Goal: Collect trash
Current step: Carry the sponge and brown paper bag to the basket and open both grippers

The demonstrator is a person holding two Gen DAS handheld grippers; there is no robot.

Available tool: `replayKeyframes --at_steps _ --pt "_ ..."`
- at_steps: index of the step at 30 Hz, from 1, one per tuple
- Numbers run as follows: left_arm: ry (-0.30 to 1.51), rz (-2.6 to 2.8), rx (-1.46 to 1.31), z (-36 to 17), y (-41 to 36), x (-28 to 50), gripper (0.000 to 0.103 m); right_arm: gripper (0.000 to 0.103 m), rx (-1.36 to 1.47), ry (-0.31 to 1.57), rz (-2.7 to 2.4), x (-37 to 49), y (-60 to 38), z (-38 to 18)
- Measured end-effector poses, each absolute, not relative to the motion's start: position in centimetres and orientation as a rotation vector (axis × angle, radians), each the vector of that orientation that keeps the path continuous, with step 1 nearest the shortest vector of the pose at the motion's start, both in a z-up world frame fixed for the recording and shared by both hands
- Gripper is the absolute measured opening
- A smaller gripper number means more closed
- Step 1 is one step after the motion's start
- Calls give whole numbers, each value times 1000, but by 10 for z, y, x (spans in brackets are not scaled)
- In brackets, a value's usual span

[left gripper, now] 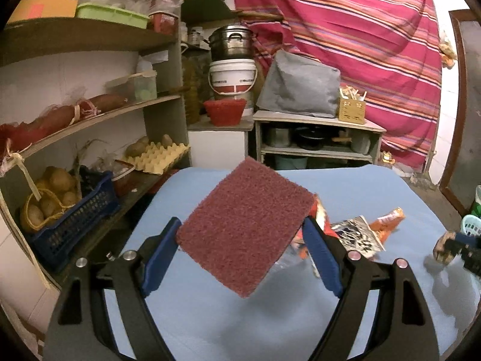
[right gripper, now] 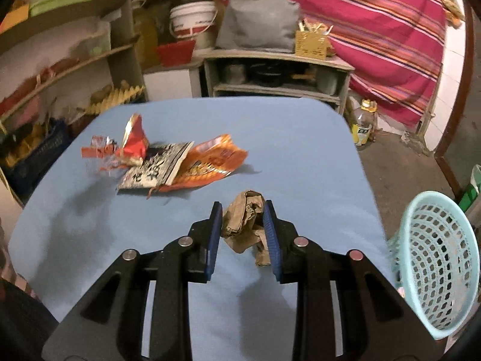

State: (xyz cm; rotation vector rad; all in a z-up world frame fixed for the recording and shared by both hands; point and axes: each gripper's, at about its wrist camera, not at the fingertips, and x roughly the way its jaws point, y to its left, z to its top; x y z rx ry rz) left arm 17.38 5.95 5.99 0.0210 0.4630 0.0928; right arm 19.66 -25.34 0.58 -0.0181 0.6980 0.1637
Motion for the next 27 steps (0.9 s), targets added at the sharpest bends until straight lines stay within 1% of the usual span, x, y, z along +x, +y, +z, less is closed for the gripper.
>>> replayKeyframes --at_steps 10,19,27 --pt "435 80 21 56 0 142 81 28 57 599 159 163 -296 44" --pt "469 -21 23 43 -69 128 81 28 100 553 88 137 -346 59" --pt "456 -129 80 45 -135 132 81 28 111 538 -36 115 -402 61"
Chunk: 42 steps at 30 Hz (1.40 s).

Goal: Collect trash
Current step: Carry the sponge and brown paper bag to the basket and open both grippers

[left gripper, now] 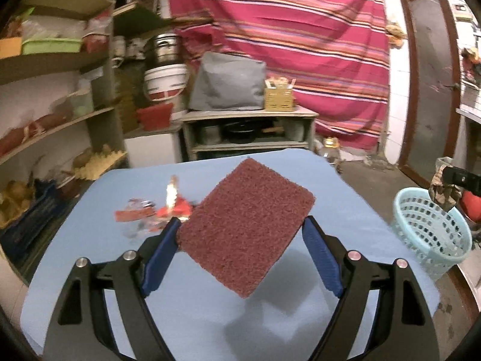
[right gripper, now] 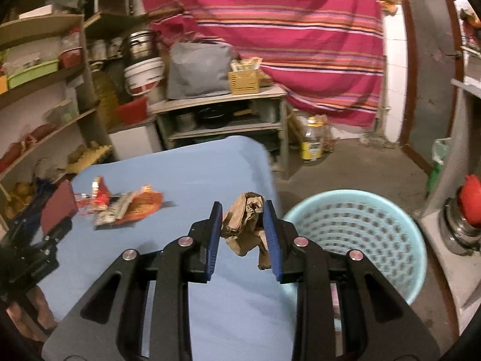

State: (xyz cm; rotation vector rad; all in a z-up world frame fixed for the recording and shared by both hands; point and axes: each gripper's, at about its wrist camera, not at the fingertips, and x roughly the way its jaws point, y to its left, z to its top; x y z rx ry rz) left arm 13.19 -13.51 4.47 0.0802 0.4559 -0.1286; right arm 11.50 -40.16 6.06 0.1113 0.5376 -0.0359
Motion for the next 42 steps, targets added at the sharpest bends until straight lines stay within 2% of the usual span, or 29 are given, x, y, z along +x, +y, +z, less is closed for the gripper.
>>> replayKeyframes --at_steps 15,26,34,35,37,38,39,42 --pt "437 -301 82 69 -235 152 81 28 170 513 -213 81 -497 58" --pt "433 -418 152 68 -307 153 81 29 233 558 -244 90 -530 41" --pt "526 -504 132 58 -354 179 81 30 268 641 -237 127 -545 11" --pt "529 -506 135 57 -357 179 81 32 268 647 -242 128 -547 9" --pt "535 -513 143 54 -365 181 81 42 266 649 -269 130 -551 8" --pt "537 -519 148 53 -368 181 81 52 270 643 -276 128 -553 9" --pt "536 -521 151 52 -372 181 81 58 282 633 -275 126 -556 12" --pt "543 -533 153 48 -381 183 81 61 268 622 -305 118 -560 17"
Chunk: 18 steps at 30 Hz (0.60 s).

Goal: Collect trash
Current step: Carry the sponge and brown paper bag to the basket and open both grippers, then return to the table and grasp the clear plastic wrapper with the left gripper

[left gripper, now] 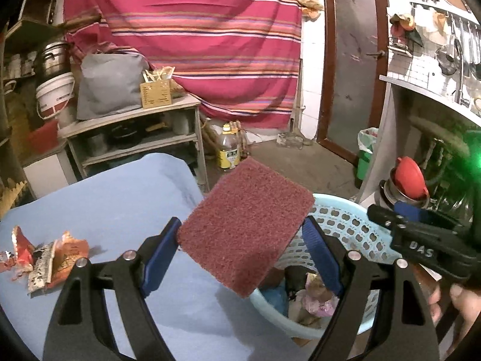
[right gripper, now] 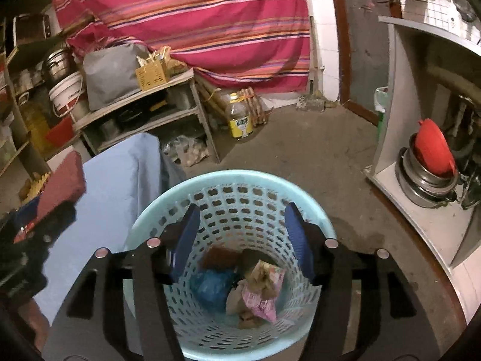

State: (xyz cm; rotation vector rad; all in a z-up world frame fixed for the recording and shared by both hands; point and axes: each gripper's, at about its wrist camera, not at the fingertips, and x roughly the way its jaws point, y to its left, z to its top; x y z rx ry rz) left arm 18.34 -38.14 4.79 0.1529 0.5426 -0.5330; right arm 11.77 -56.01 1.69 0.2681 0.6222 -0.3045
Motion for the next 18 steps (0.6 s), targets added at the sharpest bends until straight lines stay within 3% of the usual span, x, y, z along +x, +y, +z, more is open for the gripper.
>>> replayKeyframes --at_steps 3,18 --pt "554 -549 155 43 -393 186 81 71 269 600 -353 105 -568 21" --pt "707 -671 187 3 -439 210 85 74 344 576 -408 83 -598 21"
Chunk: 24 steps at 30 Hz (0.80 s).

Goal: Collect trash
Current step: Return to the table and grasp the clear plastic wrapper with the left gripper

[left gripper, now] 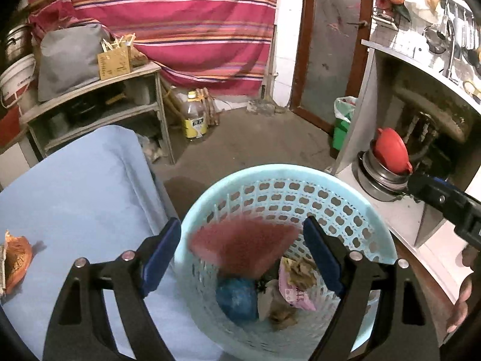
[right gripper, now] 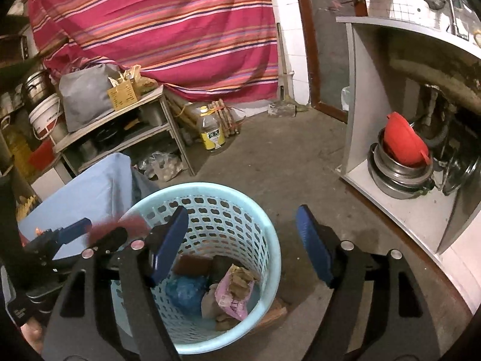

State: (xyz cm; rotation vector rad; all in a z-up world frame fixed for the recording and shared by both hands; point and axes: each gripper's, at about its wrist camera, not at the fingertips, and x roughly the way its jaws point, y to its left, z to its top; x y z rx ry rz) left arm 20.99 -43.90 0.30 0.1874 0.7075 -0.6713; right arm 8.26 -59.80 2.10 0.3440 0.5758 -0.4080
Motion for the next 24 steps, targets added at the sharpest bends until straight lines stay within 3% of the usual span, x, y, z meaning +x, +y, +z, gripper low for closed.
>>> replayKeyframes --at_steps 7,21,24 --pt "698 -663 183 6 -416 204 87 74 313 585 -409 89 -591 23" --pt "584 -428 147 45 -244 201 91 98 268 557 -286 123 -503 26" --pt "547 -354 176 49 -199 194 93 98 237 584 -257 132 -480 20"
